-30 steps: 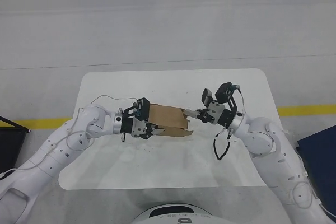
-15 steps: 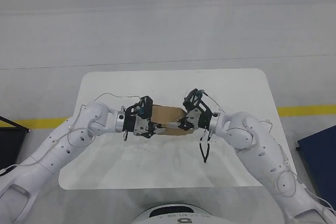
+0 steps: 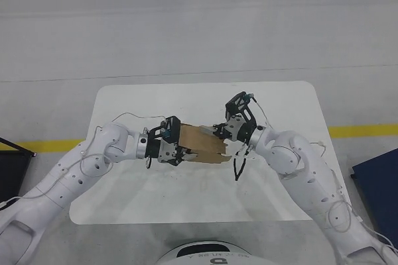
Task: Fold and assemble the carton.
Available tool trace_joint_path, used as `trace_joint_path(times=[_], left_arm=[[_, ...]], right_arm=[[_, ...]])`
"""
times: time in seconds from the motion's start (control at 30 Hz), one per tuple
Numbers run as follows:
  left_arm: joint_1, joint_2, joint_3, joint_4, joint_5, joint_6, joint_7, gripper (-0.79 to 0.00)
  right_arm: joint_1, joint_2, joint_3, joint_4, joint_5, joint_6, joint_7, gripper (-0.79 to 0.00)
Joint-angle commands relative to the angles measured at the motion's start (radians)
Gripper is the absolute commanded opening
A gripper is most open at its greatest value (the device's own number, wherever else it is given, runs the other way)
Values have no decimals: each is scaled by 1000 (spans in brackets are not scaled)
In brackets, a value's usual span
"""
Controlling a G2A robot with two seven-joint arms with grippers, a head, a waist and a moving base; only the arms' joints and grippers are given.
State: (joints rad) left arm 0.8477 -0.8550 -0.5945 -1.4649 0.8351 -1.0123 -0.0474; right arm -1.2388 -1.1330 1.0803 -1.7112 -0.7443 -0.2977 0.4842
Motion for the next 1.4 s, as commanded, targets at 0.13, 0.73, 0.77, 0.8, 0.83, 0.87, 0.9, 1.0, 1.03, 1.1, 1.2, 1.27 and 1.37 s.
trace_joint_path(times=[0.13,0.73,0.77,0.8,0.83,0.87,0.9,1.0,1.03,1.1,1.2,1.27,1.37], left_arm=[[-6,16,-16,-8,-15,0,0,-785],[-8,23,-24,6,-32,0,20,-785],[8,21,-22,14,-58,20,30,-785],[18,17,-16,21,-83,45,22,-785],[25,11,-7,27,-124,66,8,-785],[31,4,0,34,-185,90,3,-785],[34,-4,10,40,-255,110,-11,-785],[27,-29,41,61,-495,157,-89,-785],[22,-37,52,76,-598,167,-121,-785],[-3,-50,61,117,-766,187,-197,-785],[-61,-63,66,183,-915,250,-354,-785],[-61,-63,66,183,-915,250,-354,-785],[-61,-63,66,183,-915,250,-354,-785]], right_arm=[[34,-8,-42,30,-22,19,61,0],[14,-7,16,-2,18,98,-3,0],[8,-7,28,-2,47,90,-23,0],[6,-4,56,12,73,70,-33,0],[4,1,89,24,90,39,-37,0],[-3,6,123,35,122,-2,-45,0],[-14,11,157,50,166,-55,-44,0],[-38,24,230,99,297,-188,-16,0],[-40,28,246,116,316,-224,2,0],[-39,32,267,147,354,-261,21,0],[-38,34,286,170,419,-266,24,0],[-38,34,286,170,419,-266,24,0],[-38,34,286,170,419,-266,24,0]])
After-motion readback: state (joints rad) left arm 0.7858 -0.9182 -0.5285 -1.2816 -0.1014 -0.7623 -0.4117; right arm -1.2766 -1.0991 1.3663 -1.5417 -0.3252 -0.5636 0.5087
